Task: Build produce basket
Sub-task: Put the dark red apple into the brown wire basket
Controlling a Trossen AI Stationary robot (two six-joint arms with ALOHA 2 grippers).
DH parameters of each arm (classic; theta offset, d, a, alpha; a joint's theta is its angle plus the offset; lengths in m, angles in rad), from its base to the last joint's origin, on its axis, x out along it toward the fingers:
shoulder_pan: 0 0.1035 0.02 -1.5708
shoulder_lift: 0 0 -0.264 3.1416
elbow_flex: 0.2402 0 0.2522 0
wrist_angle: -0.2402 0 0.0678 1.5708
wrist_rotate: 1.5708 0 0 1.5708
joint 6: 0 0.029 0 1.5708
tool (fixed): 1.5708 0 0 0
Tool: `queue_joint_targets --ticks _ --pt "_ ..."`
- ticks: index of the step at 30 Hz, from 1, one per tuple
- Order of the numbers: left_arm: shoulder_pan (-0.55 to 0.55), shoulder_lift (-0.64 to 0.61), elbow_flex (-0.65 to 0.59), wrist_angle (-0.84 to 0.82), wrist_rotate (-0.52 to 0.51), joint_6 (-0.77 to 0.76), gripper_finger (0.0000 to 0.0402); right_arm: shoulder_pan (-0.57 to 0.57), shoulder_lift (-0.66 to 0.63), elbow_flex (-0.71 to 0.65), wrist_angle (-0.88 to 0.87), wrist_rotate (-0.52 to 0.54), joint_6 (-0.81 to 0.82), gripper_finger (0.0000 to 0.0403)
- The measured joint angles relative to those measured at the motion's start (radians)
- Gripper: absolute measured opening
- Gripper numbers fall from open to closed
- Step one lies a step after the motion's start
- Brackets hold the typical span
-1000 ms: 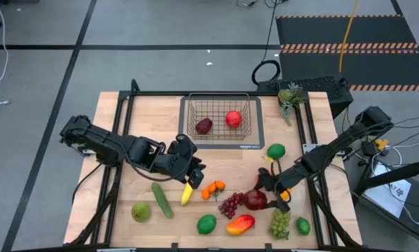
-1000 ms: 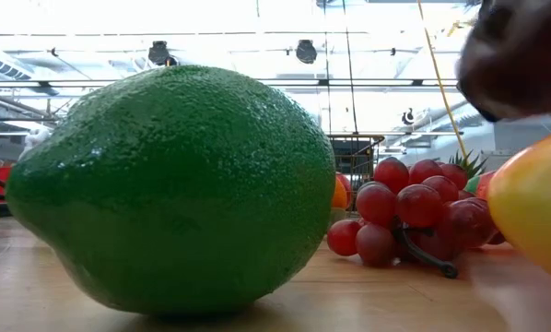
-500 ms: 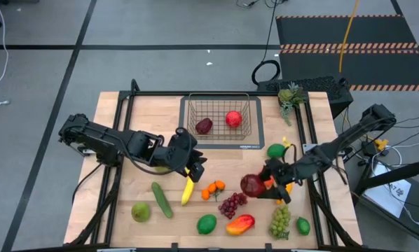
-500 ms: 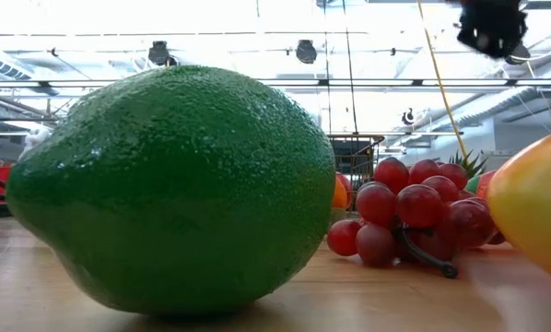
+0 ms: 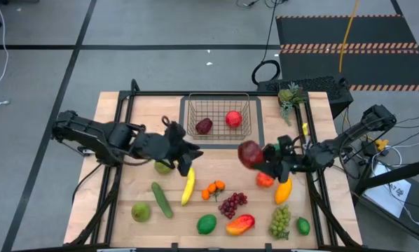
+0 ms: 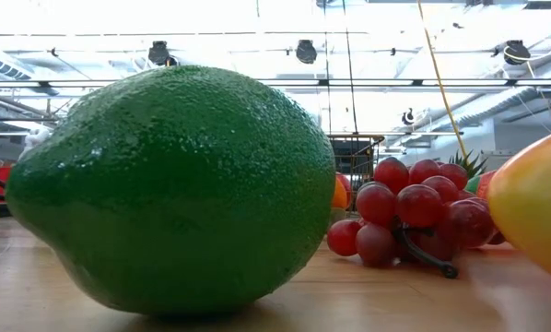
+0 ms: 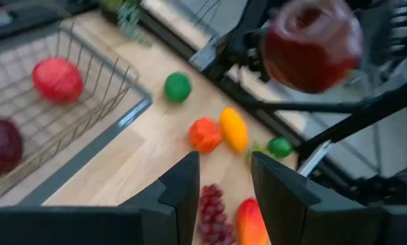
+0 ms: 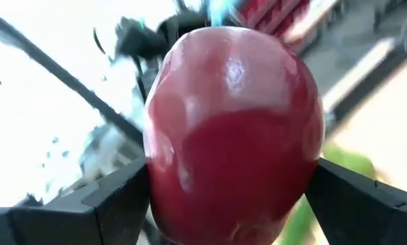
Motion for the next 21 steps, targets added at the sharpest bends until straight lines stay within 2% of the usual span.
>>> queue_joint_targets --ticks 3,9,21 --pt "0.000 -0.027 0.000 0.031 -0.003 0.053 0.0134 -0.001 0.000 0.000 0.145 0.044 -0.066 0.0340" --pt "0.001 -0.051 0.000 0.064 -0.007 0.182 0.0134 -0.001 0.000 0.000 0.353 0.048 -0.187 0.0340" --pt "0.004 -0.049 0.000 0.067 -0.011 0.184 0.0134 -0.001 -0.005 0.000 0.445 0.072 -0.381 0.0340"
